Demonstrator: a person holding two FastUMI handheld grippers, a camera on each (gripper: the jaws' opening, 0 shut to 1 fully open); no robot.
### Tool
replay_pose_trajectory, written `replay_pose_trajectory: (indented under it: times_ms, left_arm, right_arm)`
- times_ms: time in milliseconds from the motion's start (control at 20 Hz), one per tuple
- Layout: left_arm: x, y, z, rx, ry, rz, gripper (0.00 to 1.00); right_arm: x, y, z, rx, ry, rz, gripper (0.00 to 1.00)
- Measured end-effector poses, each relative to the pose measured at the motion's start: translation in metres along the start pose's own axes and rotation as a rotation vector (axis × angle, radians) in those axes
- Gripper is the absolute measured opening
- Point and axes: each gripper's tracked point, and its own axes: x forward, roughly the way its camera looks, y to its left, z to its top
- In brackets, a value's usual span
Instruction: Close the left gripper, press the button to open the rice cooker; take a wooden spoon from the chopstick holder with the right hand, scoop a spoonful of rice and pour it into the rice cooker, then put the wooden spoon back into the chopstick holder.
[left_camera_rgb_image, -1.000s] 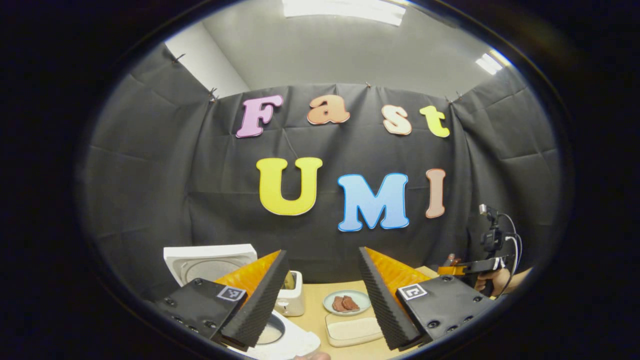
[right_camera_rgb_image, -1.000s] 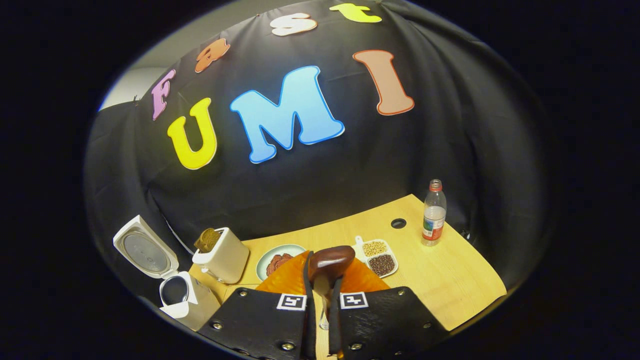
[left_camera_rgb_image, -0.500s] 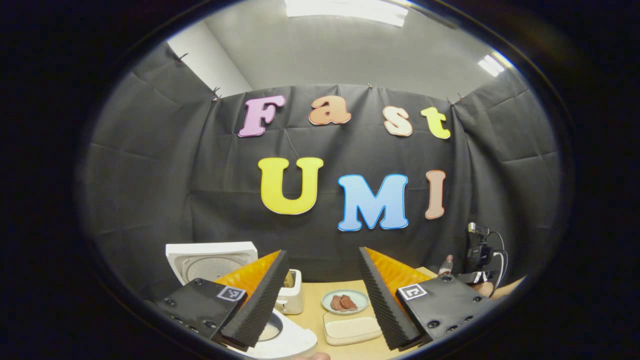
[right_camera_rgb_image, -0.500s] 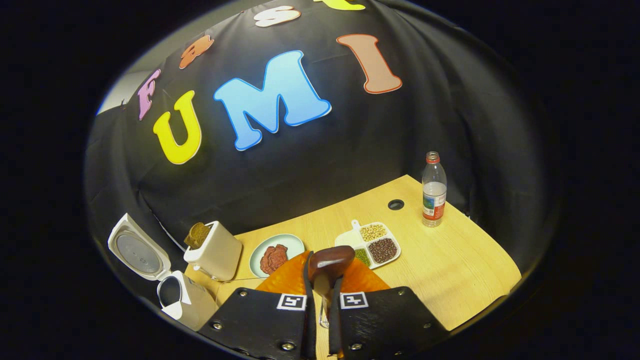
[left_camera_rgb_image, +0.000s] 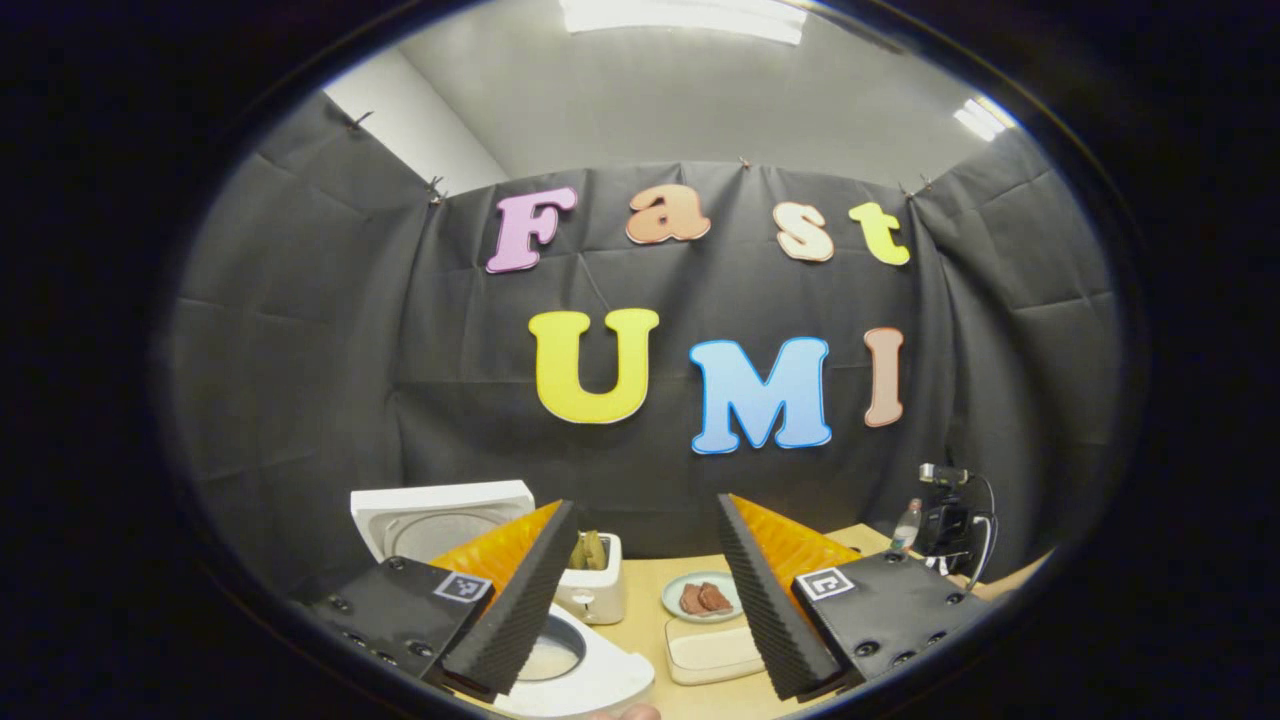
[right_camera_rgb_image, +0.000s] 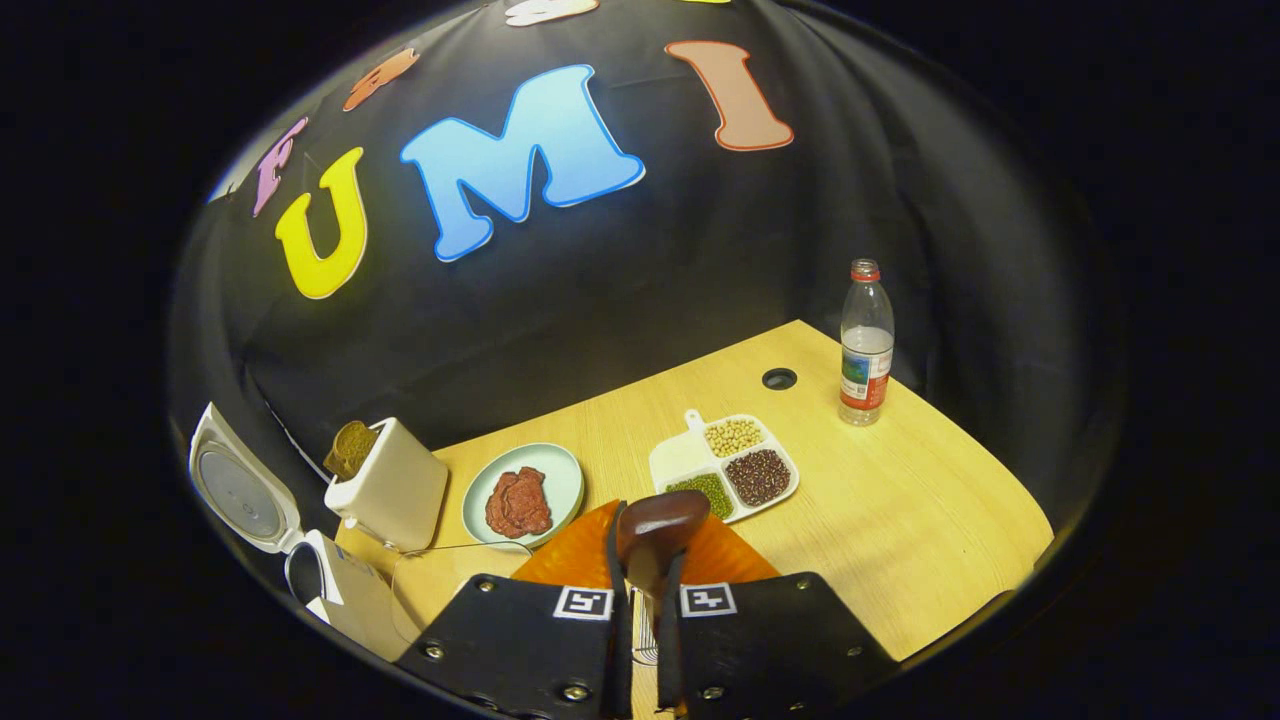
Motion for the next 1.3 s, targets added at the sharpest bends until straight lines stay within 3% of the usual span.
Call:
replay_pose_trajectory:
  times_ms: [300,400,500,550,650,900,1050,1150,1200,1300]
  left_arm:
    - [0.0,0.002,-0.001,-0.009,0.003,0.014,0.95]
    - [0.002,0.0,0.001,-0.013,-0.006,0.008,0.96]
    - [0.003,-0.001,0.002,-0.013,-0.013,-0.002,0.97]
    - [0.004,-0.002,0.002,-0.015,-0.015,-0.007,0.97]
    - [0.004,-0.006,0.003,-0.023,-0.02,-0.02,0.97]
    - [0.006,-0.014,0.003,-0.038,-0.025,-0.056,0.98]
    - [0.007,-0.015,0.002,-0.04,-0.018,-0.063,0.92]
    - [0.008,-0.014,0.002,-0.045,-0.018,-0.059,0.97]
    - [0.009,-0.013,0.002,-0.046,-0.017,-0.057,0.92]
    - [0.011,-0.007,0.003,-0.039,-0.018,-0.04,0.95]
  right_arm:
    - [0.011,-0.004,0.001,-0.01,-0.007,-0.001,0.1]
    - [0.01,-0.004,0.003,0.005,-0.014,0.03,0.16]
    - [0.005,-0.01,0.01,-0.033,-0.03,0.018,0.29]
    - [0.002,-0.008,0.016,-0.055,-0.048,0.024,0.46]
    - [-0.012,-0.011,0.034,-0.105,-0.089,0.018,0.94]
    - [-0.062,-0.006,0.08,-0.202,-0.217,0.023,0.95]
    - [-0.091,0.007,0.116,-0.212,-0.289,0.054,0.95]
    - [-0.11,0.011,0.137,-0.218,-0.328,0.068,0.95]
    - [-0.118,0.014,0.146,-0.218,-0.344,0.073,0.95]
    - [-0.131,0.019,0.162,-0.212,-0.37,0.08,0.95]
